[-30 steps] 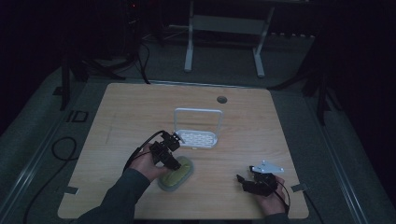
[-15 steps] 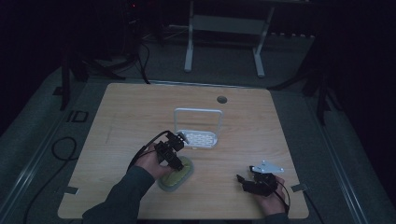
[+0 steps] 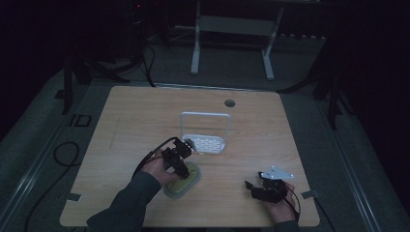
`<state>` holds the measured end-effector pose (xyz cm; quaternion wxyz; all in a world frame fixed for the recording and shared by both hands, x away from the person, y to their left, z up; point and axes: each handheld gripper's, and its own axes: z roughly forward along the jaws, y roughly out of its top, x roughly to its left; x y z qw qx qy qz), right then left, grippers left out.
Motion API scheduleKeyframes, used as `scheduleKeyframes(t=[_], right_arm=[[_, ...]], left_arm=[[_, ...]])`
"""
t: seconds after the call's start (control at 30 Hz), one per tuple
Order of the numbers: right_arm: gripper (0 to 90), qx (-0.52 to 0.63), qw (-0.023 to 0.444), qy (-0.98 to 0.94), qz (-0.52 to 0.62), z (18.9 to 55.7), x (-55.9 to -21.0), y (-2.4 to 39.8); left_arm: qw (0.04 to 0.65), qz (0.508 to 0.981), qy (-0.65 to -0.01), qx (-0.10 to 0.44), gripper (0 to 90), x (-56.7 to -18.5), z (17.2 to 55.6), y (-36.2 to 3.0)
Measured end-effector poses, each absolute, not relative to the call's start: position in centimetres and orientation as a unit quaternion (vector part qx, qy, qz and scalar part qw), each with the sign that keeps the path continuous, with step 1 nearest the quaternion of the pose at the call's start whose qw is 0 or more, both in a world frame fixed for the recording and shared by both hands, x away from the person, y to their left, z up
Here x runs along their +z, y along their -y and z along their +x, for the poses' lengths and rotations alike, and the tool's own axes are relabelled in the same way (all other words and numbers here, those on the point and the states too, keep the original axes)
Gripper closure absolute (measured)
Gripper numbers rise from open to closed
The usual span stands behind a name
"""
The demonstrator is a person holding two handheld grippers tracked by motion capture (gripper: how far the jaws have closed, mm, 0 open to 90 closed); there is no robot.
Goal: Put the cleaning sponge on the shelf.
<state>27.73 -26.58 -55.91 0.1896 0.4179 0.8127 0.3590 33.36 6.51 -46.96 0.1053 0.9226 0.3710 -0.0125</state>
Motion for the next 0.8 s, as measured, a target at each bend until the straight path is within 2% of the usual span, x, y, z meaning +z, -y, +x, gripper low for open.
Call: scheduleKeyframes(t=[0.2,0.8], right_arm=[[31.8,0.359,0.190,-0.813,0.418,27.73,-55.91,26.58],[31.7,0.359,0.190,-0.813,0.417,27.73,-55.91,26.58]], left_arm=[[0.096,0.924,-0.371,-0.018,55.4,-47.43,33.44,-6.30],[0.082,0.924,-0.371,-0.043,68.6,-47.69,33.74,-6.49]])
